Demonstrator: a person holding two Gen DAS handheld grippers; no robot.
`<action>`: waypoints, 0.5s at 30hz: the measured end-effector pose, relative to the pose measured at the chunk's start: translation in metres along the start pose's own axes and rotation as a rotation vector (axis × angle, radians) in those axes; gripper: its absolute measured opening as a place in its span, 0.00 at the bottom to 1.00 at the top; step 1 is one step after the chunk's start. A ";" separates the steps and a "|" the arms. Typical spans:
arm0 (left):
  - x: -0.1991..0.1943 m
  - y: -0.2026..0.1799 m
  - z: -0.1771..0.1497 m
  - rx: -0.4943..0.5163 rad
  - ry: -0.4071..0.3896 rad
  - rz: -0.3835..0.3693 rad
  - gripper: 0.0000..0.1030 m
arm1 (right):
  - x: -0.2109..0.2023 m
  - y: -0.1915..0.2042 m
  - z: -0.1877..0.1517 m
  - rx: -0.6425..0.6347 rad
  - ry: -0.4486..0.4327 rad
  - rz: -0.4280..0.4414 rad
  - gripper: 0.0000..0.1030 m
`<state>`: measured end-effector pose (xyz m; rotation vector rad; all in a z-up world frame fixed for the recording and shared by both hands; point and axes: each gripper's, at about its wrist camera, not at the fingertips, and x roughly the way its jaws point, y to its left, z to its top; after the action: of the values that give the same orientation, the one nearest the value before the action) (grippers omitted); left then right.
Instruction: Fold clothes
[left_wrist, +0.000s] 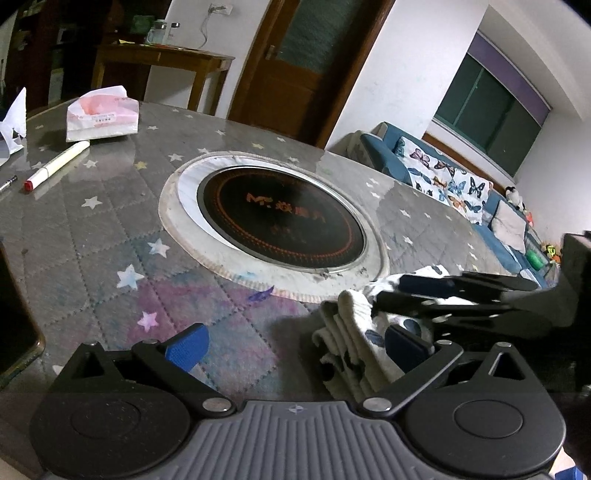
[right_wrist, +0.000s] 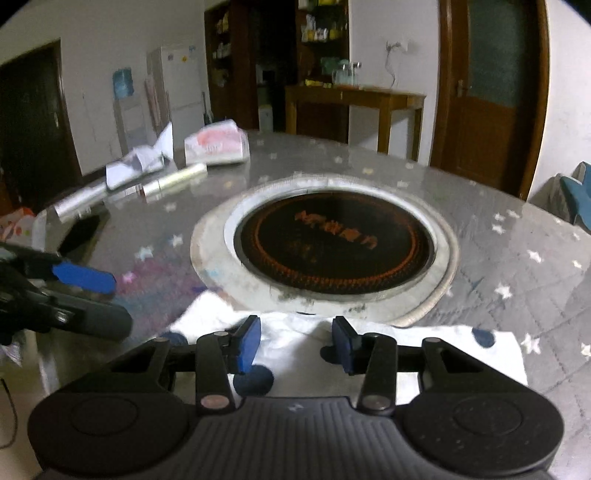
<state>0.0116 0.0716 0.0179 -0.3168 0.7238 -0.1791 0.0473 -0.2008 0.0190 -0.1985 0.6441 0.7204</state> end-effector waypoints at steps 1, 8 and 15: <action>0.000 -0.001 0.001 0.000 -0.001 -0.001 1.00 | -0.006 -0.002 0.000 0.006 -0.016 -0.006 0.42; 0.010 -0.015 0.004 0.011 0.007 -0.009 1.00 | -0.004 -0.023 -0.017 0.068 0.022 -0.054 0.42; 0.024 -0.028 0.004 0.041 0.026 0.014 1.00 | -0.019 -0.026 -0.020 0.079 -0.033 -0.054 0.42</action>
<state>0.0305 0.0402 0.0159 -0.2709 0.7468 -0.1851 0.0446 -0.2382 0.0132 -0.1305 0.6324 0.6435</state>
